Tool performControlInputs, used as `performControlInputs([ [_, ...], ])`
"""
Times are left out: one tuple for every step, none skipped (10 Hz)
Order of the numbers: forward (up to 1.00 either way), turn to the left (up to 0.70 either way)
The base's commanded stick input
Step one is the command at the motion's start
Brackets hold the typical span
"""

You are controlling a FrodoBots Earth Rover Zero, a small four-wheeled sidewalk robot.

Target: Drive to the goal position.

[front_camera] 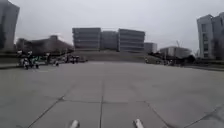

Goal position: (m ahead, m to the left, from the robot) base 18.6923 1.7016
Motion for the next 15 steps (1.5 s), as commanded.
performControlInputs([
  [1.0,0.02],
  [1.0,0.02],
  [1.0,0.02],
  [1.0,0.02],
  [1.0,0.02],
  [1.0,0.02],
  [1.0,0.02],
  [1.0,0.02],
  [1.0,0.02],
  [1.0,0.02],
  [1.0,0.02],
  [1.0,0.02],
  [1.0,0.02],
  [1.0,0.02],
  [1.0,0.02],
])
